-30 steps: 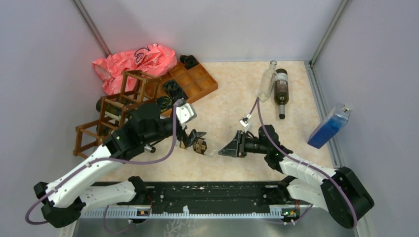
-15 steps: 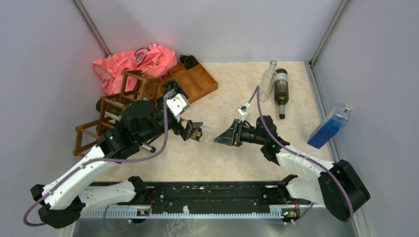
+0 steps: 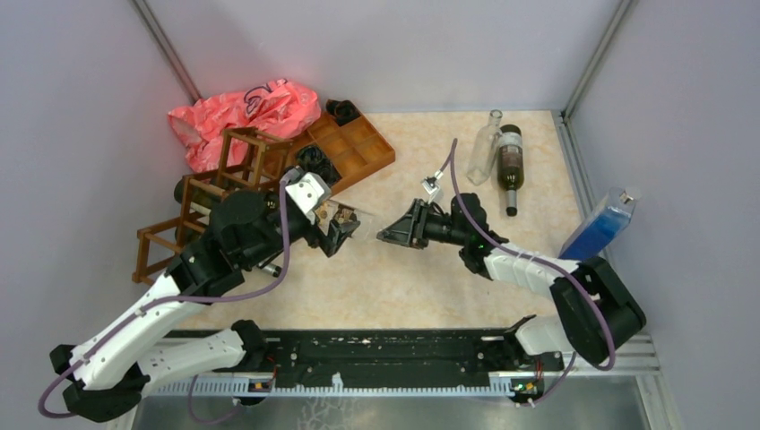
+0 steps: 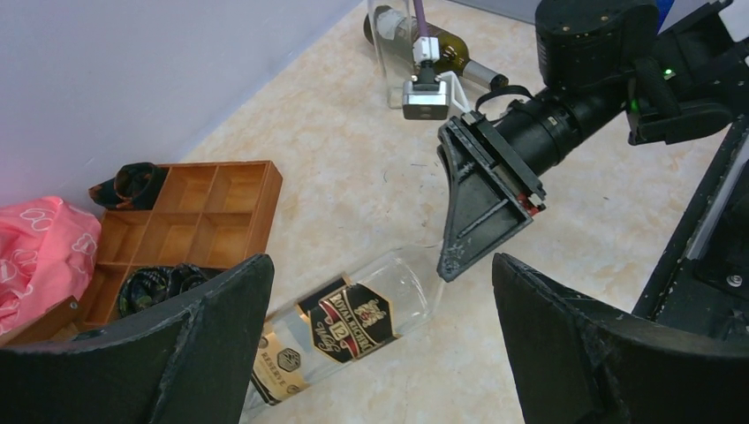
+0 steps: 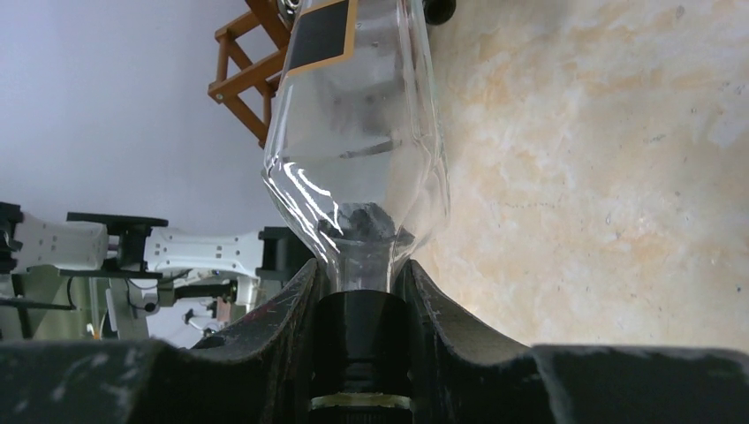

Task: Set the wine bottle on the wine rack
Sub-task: Pick up the wine bottle from the center of the board, then place the wine bottle in the wine rack.

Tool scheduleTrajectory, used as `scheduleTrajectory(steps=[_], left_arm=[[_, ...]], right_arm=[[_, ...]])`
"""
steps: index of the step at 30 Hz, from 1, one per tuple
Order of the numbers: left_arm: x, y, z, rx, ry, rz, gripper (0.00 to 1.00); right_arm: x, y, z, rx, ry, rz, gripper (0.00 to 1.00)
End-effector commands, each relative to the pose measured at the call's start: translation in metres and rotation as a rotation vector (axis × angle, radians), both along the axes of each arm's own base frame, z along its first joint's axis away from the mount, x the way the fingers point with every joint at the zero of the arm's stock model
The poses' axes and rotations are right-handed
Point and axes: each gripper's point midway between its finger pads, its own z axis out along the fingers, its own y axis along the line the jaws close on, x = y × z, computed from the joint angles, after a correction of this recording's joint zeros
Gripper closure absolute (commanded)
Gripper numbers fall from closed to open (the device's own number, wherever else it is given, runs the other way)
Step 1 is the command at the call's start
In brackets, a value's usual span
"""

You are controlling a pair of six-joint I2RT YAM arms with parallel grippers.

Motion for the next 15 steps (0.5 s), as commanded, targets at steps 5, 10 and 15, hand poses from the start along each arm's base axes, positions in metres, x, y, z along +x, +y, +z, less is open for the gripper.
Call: scheduleTrajectory(steps=[5,10,15], left_arm=[[-0.002,0.008,0.006,-0.061,-0.005,0.031,0.01],[-0.001,0.013,0.005,-0.06,-0.009,0.049,0.01],[-0.002,0.017,0.013,-0.071,-0.019,0.059,0.01]], right_arm=[[0.04,0.026,0.12,0.264,-0.36,-0.002,1.0],[0.064,0.041,0.126,0.286,-0.368,0.002,1.0],[0.084,0.055,0.129,0.315,-0.366,0.001,1.0]])
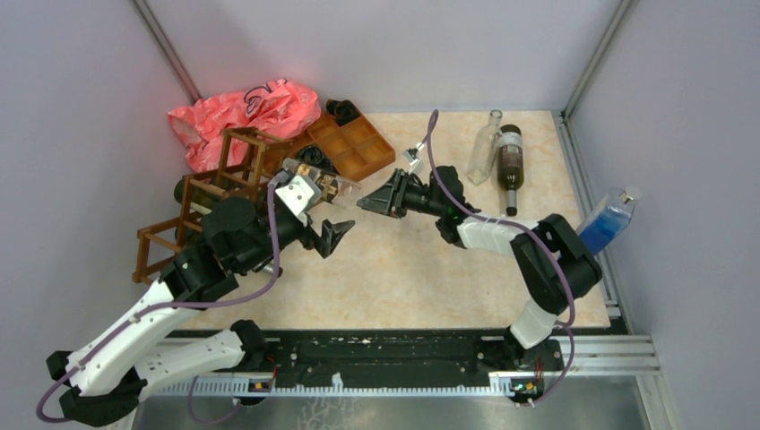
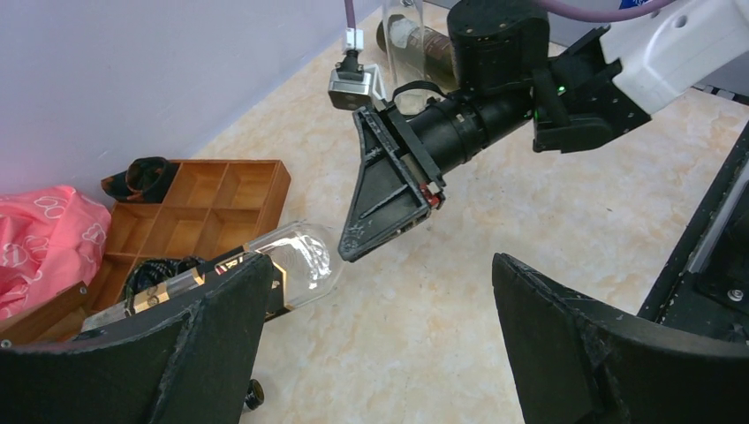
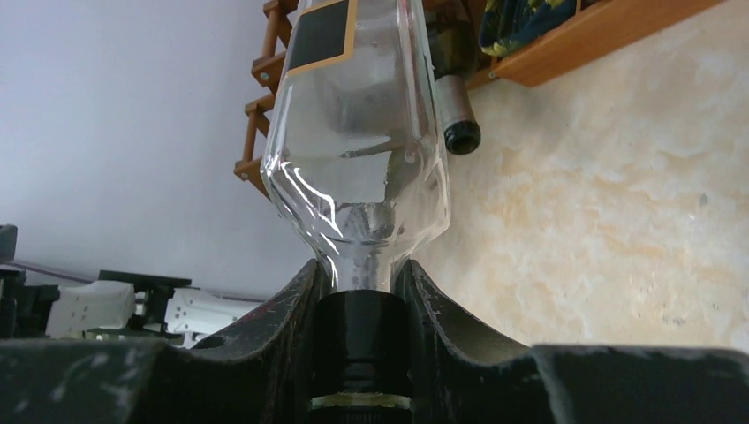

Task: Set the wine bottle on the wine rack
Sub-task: Place the wine bottle in the wine rack.

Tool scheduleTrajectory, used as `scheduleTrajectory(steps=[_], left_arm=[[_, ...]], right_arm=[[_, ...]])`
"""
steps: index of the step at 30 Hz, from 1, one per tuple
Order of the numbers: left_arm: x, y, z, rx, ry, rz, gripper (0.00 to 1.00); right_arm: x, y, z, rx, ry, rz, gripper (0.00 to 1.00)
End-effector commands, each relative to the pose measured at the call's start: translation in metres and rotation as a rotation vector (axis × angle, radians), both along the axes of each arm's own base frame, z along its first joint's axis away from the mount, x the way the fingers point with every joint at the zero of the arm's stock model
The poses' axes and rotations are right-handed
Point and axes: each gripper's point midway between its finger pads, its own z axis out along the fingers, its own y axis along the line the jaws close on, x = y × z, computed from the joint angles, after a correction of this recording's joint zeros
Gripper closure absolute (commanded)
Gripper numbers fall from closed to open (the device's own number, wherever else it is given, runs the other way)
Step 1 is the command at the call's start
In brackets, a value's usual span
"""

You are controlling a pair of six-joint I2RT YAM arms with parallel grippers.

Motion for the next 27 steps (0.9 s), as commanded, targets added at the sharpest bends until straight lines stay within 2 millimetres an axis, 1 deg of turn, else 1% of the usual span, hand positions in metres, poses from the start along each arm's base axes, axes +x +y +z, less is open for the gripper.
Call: scheduleTrajectory(steps=[1,8,11,12,27], left_arm=[[0.001,0.007,0.012,-0.034,-0.022,0.028,0.01],[0.005,0.008,0.01,-0.01,-0.03,0.042,0.01],[0.006,0.008,0.009,0.0,-0.033,0.045,0.01],[0.007,0.008,0.01,0.007,-0.039,0.048,0.01],[0.008,0.011,0.011,0.023,-0.048,0.056,0.01]], right_arm=[[0.015,0.011,0.105,0.243,-0.319,0.017,1.0],[0.029,0.024,0.1,0.264,-0.311,0.041,1.0],[0.031,0.028,0.098,0.266,-0.312,0.054,1.0],[0.032,0.033,0.094,0.265,-0.31,0.063,1.0],[0.044,0.05,0.085,0.273,-0.299,0.083,1.0]])
